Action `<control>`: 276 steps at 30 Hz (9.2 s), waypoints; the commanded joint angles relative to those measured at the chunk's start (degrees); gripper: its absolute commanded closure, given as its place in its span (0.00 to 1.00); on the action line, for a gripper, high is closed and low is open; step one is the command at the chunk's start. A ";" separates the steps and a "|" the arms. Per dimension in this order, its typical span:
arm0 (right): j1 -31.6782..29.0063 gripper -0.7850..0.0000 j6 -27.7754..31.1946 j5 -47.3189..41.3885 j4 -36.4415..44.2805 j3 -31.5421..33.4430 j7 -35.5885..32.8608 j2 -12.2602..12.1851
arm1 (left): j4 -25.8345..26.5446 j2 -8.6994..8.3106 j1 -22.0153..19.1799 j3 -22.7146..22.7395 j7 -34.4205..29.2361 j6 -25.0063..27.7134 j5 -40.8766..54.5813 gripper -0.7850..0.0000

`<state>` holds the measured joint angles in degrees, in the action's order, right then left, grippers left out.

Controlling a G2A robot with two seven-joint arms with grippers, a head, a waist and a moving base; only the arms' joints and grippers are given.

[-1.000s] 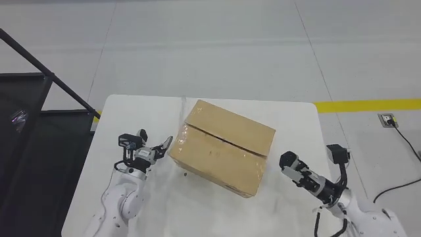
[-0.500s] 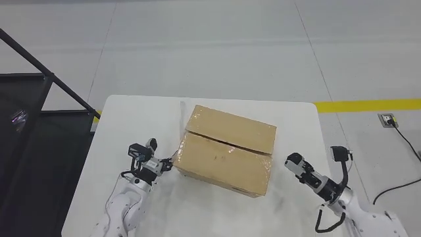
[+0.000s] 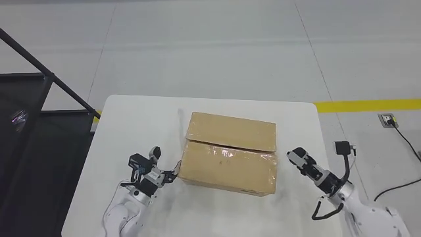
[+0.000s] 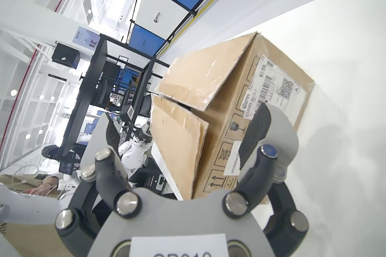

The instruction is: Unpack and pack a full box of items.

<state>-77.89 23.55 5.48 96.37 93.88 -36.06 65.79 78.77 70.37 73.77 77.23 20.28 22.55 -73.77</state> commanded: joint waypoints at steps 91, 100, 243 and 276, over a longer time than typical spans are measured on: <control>16.87 0.00 -12.99 -25.69 -4.67 -22.39 5.29 -5.21 | 10.54 -3.70 7.21 7.25 -6.64 19.26 -7.60 0.00; 31.59 0.00 -20.99 -16.77 -13.69 -30.66 21.29 -1.93 | 10.54 -3.70 7.21 7.25 -6.64 19.26 -7.60 0.00; 34.54 0.00 -17.25 -8.22 -23.11 -41.85 7.24 6.49 | 10.39 -4.49 11.54 14.48 2.24 -1.41 -7.17 0.00; 37.03 0.00 -11.82 -11.53 -16.63 -48.01 7.87 11.52 | 8.34 -3.82 5.78 3.01 1.94 0.37 -15.21 0.00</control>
<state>-41.19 12.05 -6.70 79.96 46.39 -28.85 77.05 86.95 66.59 79.34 80.09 21.99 22.57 -89.21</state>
